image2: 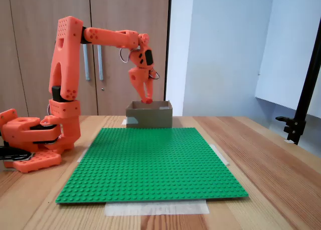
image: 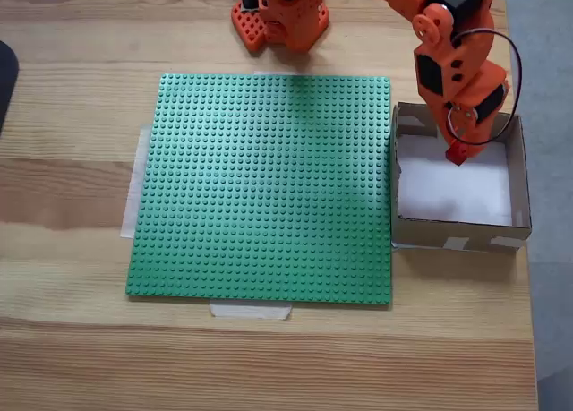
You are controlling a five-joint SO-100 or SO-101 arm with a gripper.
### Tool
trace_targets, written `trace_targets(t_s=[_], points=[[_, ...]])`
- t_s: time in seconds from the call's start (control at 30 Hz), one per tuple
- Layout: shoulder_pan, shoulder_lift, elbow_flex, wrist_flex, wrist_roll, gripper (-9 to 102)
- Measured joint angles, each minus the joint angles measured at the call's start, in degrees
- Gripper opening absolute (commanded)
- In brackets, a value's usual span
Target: Pick the red lego block and put it in the box.
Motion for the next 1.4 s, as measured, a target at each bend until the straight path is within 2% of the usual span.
trace_targets(t_s=[0.57,1.03,1.4], points=[[0.26,-0.44,-2.72,0.53,-0.26,6],[0.35,-0.44,-2.72,1.14,1.41,16],[0.35,0.44,-2.72,1.67,1.58,16]])
